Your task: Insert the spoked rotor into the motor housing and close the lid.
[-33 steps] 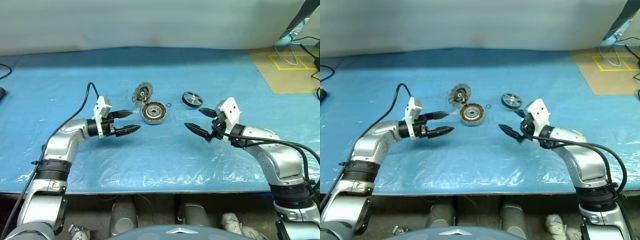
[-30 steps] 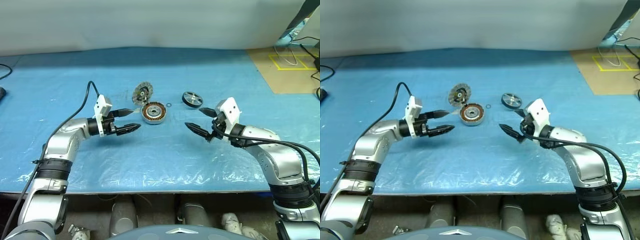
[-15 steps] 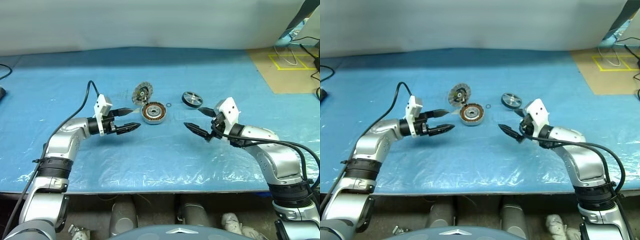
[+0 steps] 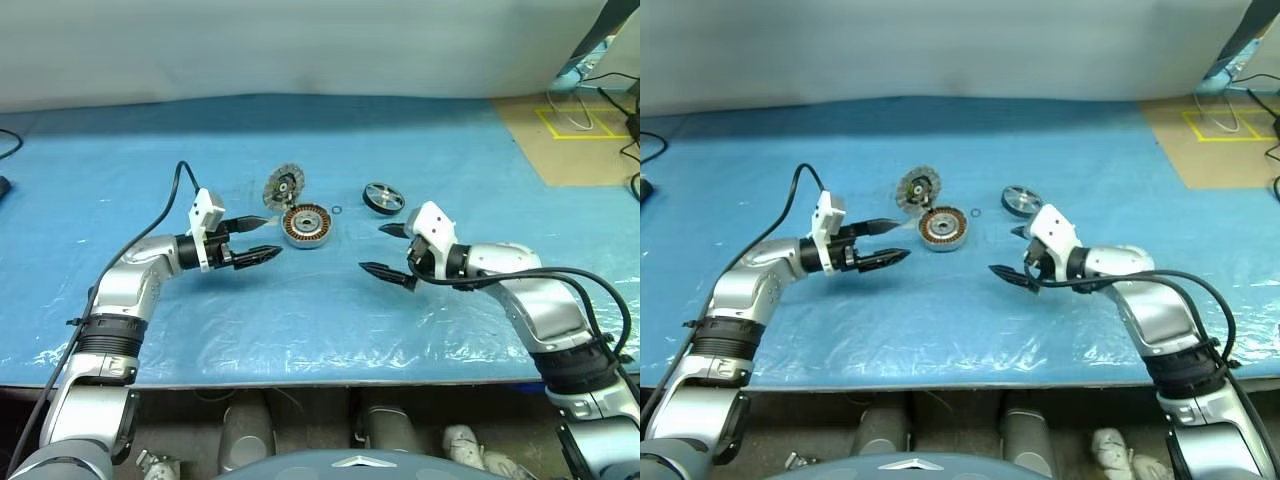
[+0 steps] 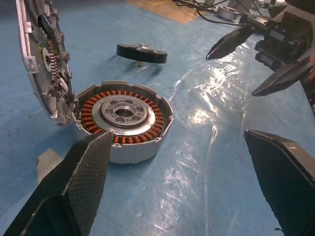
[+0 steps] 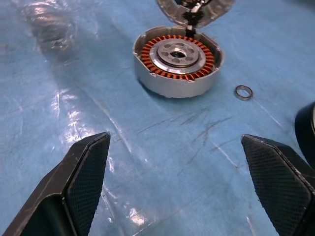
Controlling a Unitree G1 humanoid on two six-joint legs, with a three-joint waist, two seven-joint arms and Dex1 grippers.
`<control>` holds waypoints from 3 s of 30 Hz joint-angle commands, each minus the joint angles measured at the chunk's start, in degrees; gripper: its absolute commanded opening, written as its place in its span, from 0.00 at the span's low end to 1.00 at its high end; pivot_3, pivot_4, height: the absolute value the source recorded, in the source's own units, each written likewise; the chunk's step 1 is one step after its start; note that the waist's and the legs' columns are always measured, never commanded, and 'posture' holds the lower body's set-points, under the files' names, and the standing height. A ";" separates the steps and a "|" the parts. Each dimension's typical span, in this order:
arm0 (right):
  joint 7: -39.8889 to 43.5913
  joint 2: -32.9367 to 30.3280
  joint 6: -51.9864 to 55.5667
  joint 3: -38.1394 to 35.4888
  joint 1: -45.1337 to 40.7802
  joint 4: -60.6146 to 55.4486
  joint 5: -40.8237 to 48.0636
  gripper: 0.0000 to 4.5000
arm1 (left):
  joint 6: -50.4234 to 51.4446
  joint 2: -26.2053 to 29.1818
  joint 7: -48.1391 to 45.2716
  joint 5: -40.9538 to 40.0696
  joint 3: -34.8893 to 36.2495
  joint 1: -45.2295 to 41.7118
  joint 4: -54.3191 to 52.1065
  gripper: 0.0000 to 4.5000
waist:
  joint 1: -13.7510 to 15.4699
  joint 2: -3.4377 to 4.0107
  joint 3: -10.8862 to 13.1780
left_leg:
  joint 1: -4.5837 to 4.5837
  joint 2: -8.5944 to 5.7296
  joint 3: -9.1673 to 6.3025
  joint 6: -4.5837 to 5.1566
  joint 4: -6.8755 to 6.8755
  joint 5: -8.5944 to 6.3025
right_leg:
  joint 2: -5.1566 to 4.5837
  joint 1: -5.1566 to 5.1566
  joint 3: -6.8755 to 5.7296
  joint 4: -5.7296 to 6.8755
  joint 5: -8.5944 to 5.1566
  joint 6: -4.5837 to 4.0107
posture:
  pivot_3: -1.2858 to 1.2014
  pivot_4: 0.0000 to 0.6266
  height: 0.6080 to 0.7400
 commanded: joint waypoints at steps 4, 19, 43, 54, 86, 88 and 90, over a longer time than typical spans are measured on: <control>9.39 3.40 -7.93 7.39 -14.91 9.56 -4.38 1.00 | 0.84 0.80 1.84 0.94 -0.22 1.31 -5.21 0.99 | -0.08 0.00 0.00 | 0.03 0.10 0.00 0.00 0.12 0.00 | 0.00 -0.01 0.00 0.21 -0.07 -0.12 | 0.52 0.24 1.00; 15.27 19.01 -43.31 21.00 -40.20 58.18 -24.89 1.00 | 2.81 1.36 5.90 -0.84 1.98 6.97 -12.78 0.99 | 0.07 -0.01 0.00 | -0.31 0.39 -0.01 0.07 0.25 0.03 | 0.02 -0.17 -0.40 0.32 -0.15 -0.43 | 0.52 0.24 1.00; 5.73 22.71 -60.85 25.76 -42.92 74.45 -42.75 0.85 | 1.66 0.49 8.69 -1.20 3.05 6.59 -9.88 1.00 | -0.86 -0.01 0.00 | -0.44 0.60 0.01 0.23 0.58 0.10 | 0.15 -0.45 -0.39 0.81 -0.18 -0.64 | 0.52 0.24 1.00; 9.86 28.08 -44.93 19.53 -43.41 70.82 -38.37 0.57 | 0.30 -1.04 8.71 -0.90 2.27 6.54 -8.79 1.00 | -1.56 -0.01 0.00 | -0.41 0.71 0.01 0.07 1.06 -0.03 | 0.17 -0.46 -0.34 1.25 -0.24 -0.74 | 0.52 0.24 1.00; 16.39 34.14 21.20 25.08 -33.15 38.28 -35.61 0.57 | 1.01 -0.58 10.68 -1.20 2.89 10.81 -12.45 1.00 | -1.61 -0.03 -0.03 | 1.02 0.59 0.20 0.00 -0.02 -0.05 | 0.20 0.21 -0.10 1.16 -0.38 -0.88 | 0.52 0.24 1.00; 16.20 34.61 23.12 24.79 -33.93 38.77 -34.78 0.57 | 0.96 -0.65 10.72 -1.18 2.89 10.78 -12.34 1.00 | -1.56 -0.03 -0.03 | 1.10 0.56 0.20 0.00 -0.11 -0.05 | 0.18 0.24 -0.09 1.16 -0.38 -0.87 | 0.52 0.24 1.00; 15.60 34.97 24.21 24.41 -34.73 39.47 -34.18 0.57 | 0.91 -0.77 10.75 -1.18 2.82 10.70 -12.24 1.00 | -1.57 -0.03 -0.03 | 1.10 0.57 0.20 0.00 -0.17 -0.05 | 0.18 0.22 -0.10 1.16 -0.38 -0.87 | 0.52 0.24 1.00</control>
